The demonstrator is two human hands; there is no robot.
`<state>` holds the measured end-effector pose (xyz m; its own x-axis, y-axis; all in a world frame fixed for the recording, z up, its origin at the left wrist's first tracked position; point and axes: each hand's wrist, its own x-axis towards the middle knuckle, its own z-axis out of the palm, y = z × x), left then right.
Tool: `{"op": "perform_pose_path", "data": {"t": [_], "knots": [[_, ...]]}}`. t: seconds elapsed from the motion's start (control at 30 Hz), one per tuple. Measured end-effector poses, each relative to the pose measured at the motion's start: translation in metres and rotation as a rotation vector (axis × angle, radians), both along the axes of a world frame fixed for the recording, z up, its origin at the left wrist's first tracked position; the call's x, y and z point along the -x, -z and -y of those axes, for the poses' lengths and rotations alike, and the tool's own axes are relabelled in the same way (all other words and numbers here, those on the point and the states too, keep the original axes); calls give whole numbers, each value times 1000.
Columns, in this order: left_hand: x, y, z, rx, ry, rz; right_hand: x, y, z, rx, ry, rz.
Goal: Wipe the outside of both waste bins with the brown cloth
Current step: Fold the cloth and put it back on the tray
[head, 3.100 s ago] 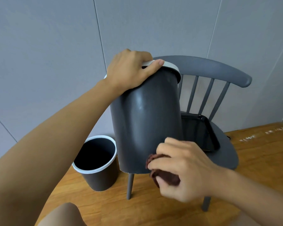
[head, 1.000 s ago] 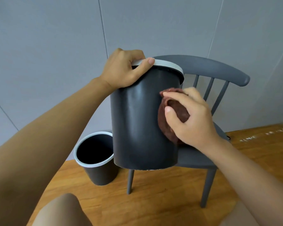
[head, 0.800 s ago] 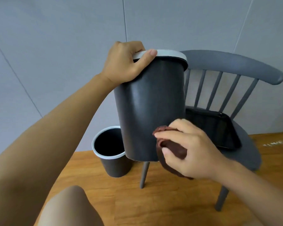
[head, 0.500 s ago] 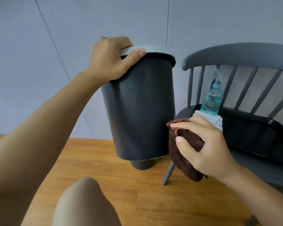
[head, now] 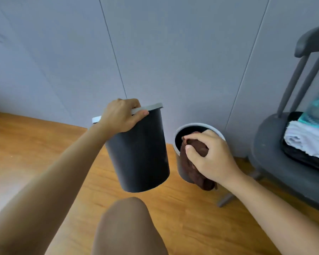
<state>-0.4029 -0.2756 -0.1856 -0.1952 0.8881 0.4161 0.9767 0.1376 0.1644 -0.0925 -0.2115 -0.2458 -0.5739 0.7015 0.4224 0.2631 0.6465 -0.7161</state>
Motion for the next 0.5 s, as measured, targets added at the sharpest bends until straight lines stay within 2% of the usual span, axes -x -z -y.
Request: {"op": "perform_pose_path", "data": {"t": [0.13, 0.27, 0.5], "knots": [[22, 64, 0, 136, -68, 144, 70, 26, -16, 93, -103, 186], [29, 129, 2, 155, -20, 175, 129, 69, -31, 197, -169, 400], [23, 235, 10, 62, -160, 289, 153, 166, -37, 305, -136, 450]]}}
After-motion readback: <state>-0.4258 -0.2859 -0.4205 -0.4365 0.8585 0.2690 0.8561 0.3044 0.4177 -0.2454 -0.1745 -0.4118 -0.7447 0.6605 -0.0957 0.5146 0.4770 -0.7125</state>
